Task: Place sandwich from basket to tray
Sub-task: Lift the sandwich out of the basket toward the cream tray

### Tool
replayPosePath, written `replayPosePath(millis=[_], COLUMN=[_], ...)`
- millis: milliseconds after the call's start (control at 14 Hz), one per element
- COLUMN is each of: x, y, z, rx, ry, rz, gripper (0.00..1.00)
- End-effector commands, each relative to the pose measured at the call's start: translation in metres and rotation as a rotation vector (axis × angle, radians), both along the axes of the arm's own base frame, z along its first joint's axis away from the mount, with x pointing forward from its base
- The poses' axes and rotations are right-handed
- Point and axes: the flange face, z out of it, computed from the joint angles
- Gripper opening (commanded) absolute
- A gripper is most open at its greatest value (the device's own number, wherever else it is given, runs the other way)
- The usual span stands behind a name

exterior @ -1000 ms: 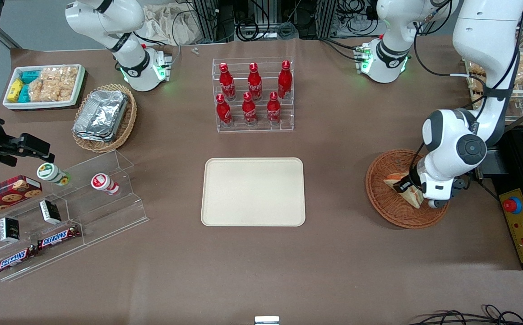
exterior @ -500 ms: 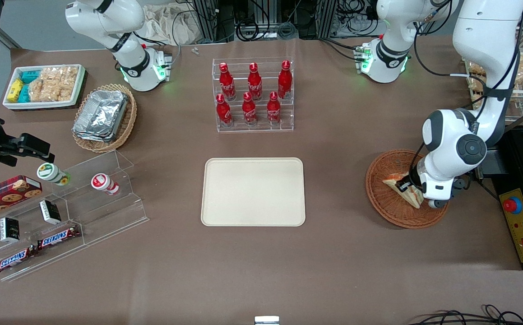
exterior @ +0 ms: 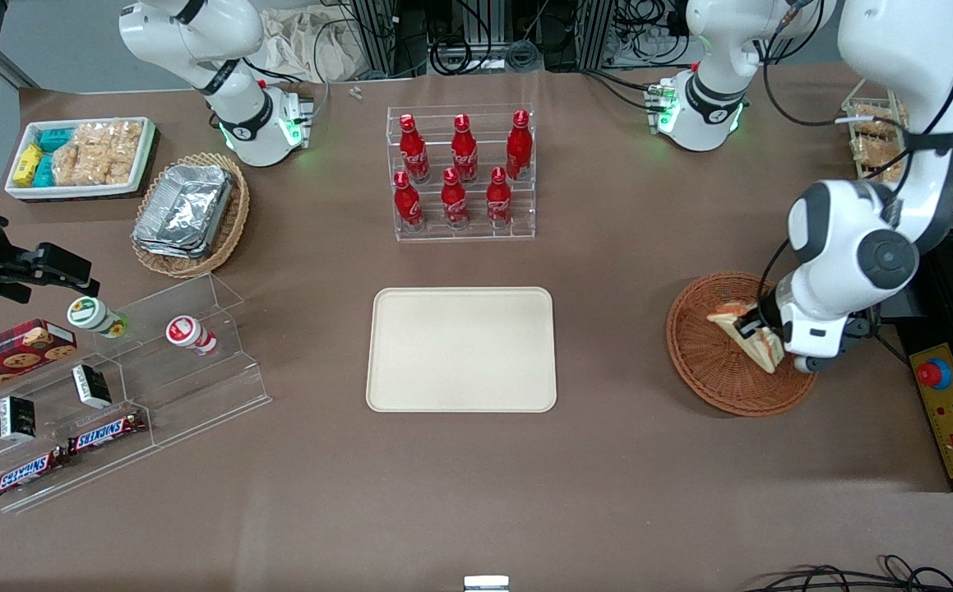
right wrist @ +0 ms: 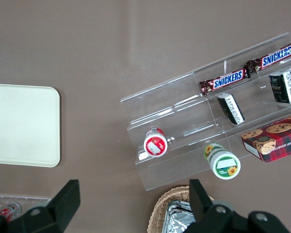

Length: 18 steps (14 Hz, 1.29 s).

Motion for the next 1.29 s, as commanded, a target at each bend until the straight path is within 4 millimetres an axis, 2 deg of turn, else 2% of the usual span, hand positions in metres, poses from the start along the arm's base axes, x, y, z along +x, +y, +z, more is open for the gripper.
replayPosePath(millis=[0,71,143,214,357,429,500,571,714,786,1071,1214], x=[-0.010,-0.014,-0.018,-0.020,-0.026,-0.029,-0.030,-0.035,-0.042,-0.051,-0.045,-0.045], y=[-0.004,-0.008,-0.019,-0.038,-0.077,-0.089,-0.110,-0.144,-0.183,-0.214,-0.310,-0.334], z=[0.048,0.063,0.076,0.089,0.102,0.106,0.110,0.115,0.118,0.116,0.095,0.075], rx=[-0.014,-0.039,-0.071,-0.086,-0.091,-0.097,-0.122,-0.124,-0.131,-0.137,-0.106,-0.049], ry=[-0.001,0.006,0.012,0.003,-0.006,-0.005,-0.018,-0.025,-0.063,-0.062,-0.049,-0.063], rz=[-0.120,-0.178,-0.237,-0.321,-0.414,-0.430,-0.436,-0.472,-0.537,-0.580,-0.535,-0.567], gripper=[0.00,0.00,0.00,0.00,0.00,0.00,0.00,0.00,0.00,0.00,0.00,0.00])
